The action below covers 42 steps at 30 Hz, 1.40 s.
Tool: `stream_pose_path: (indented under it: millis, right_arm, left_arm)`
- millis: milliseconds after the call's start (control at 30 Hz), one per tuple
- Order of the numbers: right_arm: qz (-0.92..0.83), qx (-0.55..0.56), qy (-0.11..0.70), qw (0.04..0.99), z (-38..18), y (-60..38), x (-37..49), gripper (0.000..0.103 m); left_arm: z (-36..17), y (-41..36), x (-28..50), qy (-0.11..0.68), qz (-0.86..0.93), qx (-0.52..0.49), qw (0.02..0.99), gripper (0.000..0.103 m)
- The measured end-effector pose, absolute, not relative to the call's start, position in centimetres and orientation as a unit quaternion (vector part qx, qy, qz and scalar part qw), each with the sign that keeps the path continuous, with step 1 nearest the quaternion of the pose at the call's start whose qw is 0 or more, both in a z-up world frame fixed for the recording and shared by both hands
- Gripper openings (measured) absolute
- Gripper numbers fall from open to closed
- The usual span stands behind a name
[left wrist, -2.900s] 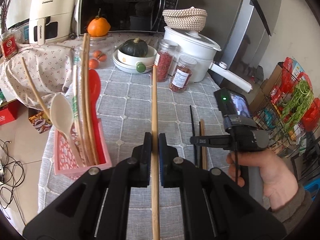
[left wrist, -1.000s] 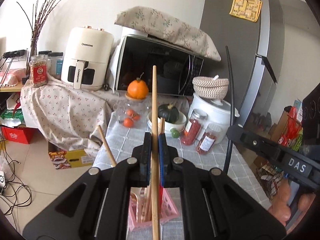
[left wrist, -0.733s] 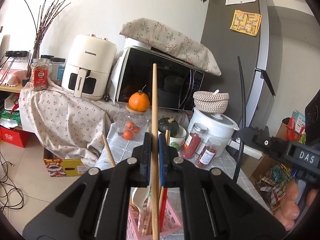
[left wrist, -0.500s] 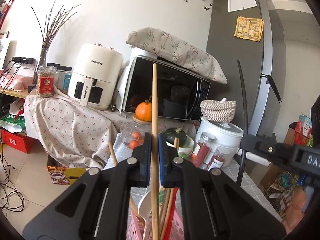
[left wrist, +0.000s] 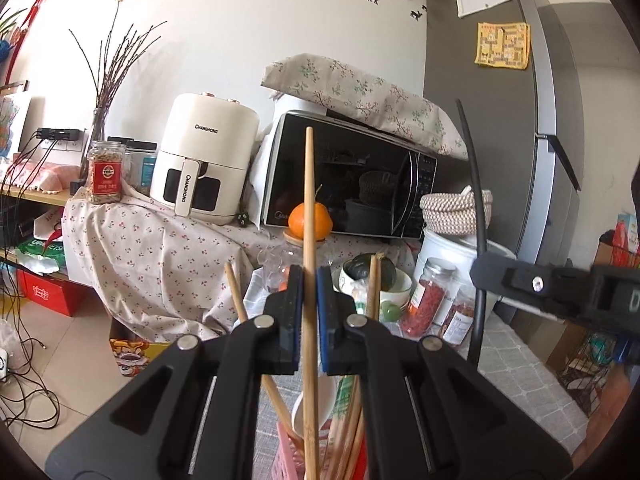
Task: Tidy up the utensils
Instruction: 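Release the wooden chopstick with the left tool while the right tool releases the black one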
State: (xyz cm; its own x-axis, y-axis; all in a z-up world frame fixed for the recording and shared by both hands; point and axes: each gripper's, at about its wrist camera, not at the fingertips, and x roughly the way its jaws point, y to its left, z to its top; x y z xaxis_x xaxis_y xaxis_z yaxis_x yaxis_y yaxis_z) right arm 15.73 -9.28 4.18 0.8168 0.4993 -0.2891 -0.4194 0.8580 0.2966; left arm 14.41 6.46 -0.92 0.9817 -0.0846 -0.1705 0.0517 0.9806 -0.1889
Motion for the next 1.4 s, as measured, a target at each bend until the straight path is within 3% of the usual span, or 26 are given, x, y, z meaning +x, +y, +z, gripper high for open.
stream_pose_path:
  millis: [200,267,400,500,667,867,1000,1267,1400]
  right_arm:
    - [0.24,0.101,0.176,0.949,3.7,-8.7,16.1,0.006]
    - [0.242,0.1,0.175,0.949,3.5,-8.4,16.3,0.006]
    - [0.247,0.089,0.17,0.95,3.0,-7.3,16.7,0.006]
    - [0.257,0.078,0.174,0.947,2.1,-6.2,17.0,0.006]
    - [0.276,0.043,0.189,0.941,0.4,-4.4,17.1,0.006]
    - [0.276,0.02,0.212,0.937,-1.2,-4.1,17.1,0.007]
    - [0.277,0.021,0.224,0.934,-1.4,-4.5,17.0,0.016]
    - [0.275,0.016,0.26,0.926,-0.4,-5.8,16.3,0.023]
    - [0.268,0.006,0.292,0.918,0.1,-6.5,15.4,0.035]
  left_arm:
    - [-3.2,6.0,14.0,0.139,-0.025,-0.079,0.987,0.01]
    - [-3.7,6.3,14.0,0.172,-0.022,-0.086,0.981,0.023]
    - [-2.6,7.7,13.0,0.187,-0.025,-0.131,0.973,0.03]
    - [-1.6,9.1,12.5,0.21,-0.013,-0.166,0.964,0.042]
    - [-1.6,10.2,12.6,0.287,0.053,-0.169,0.942,0.052]
    - [-3.3,10.2,13.5,0.352,0.103,-0.133,0.921,0.056]
    - [-4.4,10.3,13.7,0.399,0.126,-0.125,0.9,0.057]
    - [-7.3,10.5,13.1,0.477,0.148,-0.121,0.858,0.057]
    - [-6.8,9.9,12.2,0.474,0.15,-0.107,0.861,0.057]
